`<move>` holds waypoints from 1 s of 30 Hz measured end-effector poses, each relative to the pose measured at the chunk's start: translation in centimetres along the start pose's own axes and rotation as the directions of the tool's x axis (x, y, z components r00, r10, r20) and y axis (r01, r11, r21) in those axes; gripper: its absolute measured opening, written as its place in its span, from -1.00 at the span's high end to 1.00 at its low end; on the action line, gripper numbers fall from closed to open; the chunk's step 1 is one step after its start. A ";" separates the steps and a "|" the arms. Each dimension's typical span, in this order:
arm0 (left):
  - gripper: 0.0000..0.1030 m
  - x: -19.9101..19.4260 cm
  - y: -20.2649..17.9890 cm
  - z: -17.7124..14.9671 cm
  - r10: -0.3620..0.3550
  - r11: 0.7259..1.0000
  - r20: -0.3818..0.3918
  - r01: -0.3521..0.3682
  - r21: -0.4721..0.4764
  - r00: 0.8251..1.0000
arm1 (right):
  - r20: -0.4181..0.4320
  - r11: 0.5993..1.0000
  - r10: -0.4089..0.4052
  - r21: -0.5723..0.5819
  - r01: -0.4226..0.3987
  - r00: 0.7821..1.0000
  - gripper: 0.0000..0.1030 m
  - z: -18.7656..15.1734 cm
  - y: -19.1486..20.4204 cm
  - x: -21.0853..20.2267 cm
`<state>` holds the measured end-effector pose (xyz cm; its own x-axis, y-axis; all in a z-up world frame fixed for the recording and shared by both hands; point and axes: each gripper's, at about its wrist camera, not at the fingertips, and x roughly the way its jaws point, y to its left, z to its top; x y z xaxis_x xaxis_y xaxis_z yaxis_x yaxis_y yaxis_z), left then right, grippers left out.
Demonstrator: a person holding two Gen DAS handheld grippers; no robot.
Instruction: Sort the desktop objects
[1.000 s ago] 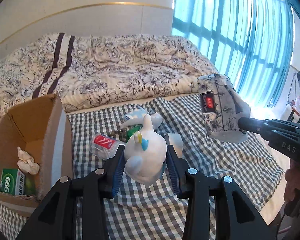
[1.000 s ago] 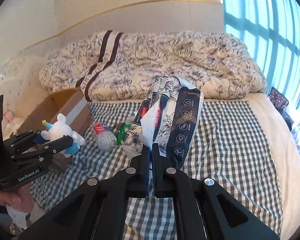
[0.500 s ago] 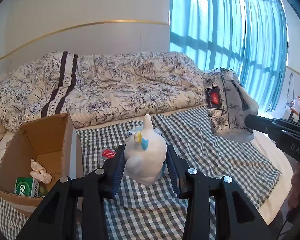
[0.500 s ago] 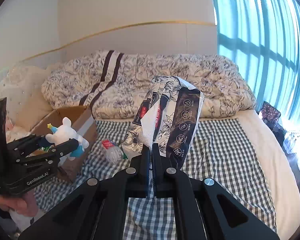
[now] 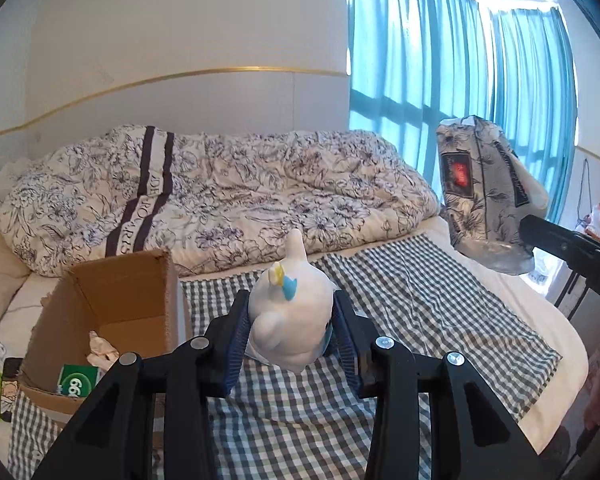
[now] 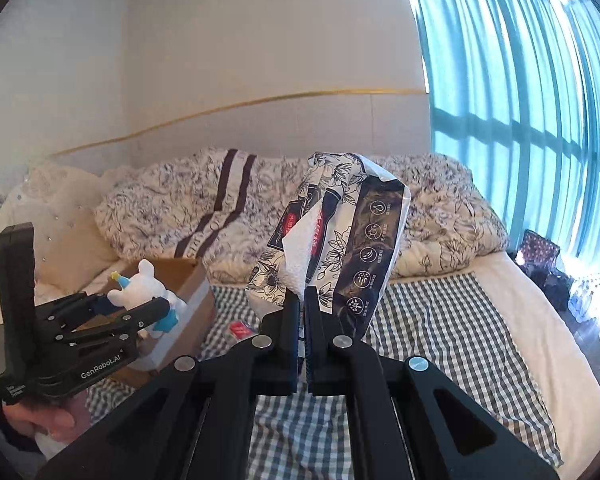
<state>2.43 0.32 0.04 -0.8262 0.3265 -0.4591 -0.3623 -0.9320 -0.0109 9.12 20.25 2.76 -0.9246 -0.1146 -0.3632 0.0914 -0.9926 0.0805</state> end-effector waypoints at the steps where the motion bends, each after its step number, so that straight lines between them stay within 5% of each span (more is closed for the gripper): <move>1: 0.20 -0.2 0.1 0.1 0.005 1.000 0.005 -0.005 0.001 1.000 | 0.007 1.000 -0.001 -0.002 0.001 1.000 0.97 0.1 0.3 -0.1; 19: 0.20 -2.0 2.6 1.4 0.051 0.999 0.075 -0.050 -0.009 0.996 | 0.020 1.000 0.002 0.003 -0.002 1.000 0.96 0.4 2.7 1.9; 30: 0.20 -1.6 6.1 1.8 0.100 0.995 0.079 -0.097 -0.034 0.992 | 0.005 0.997 0.071 0.000 -0.071 0.997 0.96 1.0 4.8 4.9</move>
<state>0.77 -5.63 2.34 -0.8897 0.2432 -0.3864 -0.2650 -0.9643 0.0033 4.63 14.95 2.34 -0.9177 -0.1849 -0.3516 0.1572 -0.9819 0.1061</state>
